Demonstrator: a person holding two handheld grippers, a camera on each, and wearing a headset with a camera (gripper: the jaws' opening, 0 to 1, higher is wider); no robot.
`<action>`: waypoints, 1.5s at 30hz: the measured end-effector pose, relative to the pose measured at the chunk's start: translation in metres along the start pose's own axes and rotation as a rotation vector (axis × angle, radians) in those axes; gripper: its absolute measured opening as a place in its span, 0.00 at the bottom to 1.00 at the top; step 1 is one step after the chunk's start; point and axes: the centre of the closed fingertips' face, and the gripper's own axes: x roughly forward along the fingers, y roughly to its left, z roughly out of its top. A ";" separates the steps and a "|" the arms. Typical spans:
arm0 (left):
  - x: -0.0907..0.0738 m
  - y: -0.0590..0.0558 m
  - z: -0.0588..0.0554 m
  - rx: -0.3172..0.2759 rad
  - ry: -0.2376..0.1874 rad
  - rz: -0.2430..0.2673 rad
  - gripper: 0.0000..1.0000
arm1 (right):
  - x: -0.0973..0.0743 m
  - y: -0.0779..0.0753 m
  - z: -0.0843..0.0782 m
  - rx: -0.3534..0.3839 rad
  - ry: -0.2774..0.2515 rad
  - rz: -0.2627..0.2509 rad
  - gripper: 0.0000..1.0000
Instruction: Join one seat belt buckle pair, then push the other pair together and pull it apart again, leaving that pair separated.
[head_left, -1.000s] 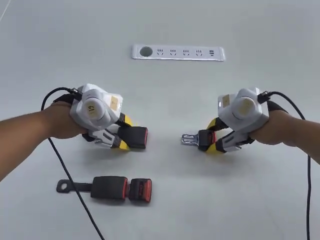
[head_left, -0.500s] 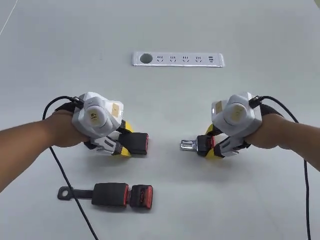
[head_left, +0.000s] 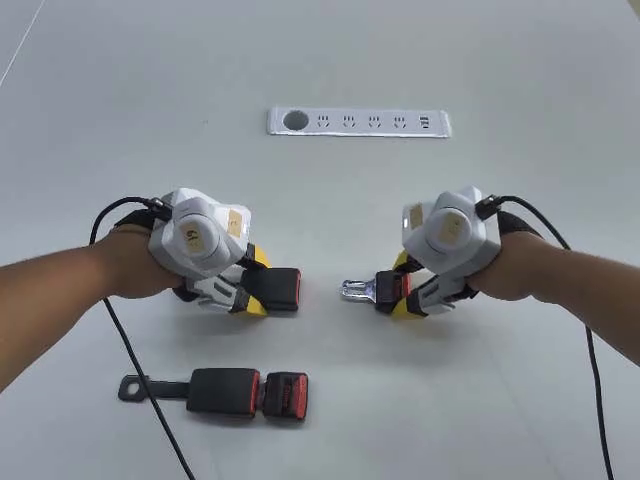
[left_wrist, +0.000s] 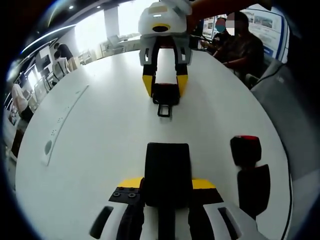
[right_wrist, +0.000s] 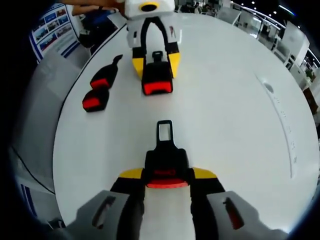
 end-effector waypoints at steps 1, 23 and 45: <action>0.000 0.000 0.000 0.000 -0.001 0.000 0.34 | 0.001 0.001 0.002 -0.023 0.006 -0.002 0.35; -0.001 -0.001 0.000 -0.010 -0.005 0.001 0.34 | 0.023 0.005 0.053 -0.025 -0.117 -0.004 0.35; 0.000 -0.001 0.000 -0.004 0.012 0.002 0.34 | 0.030 0.009 0.066 -0.041 -0.128 -0.033 0.34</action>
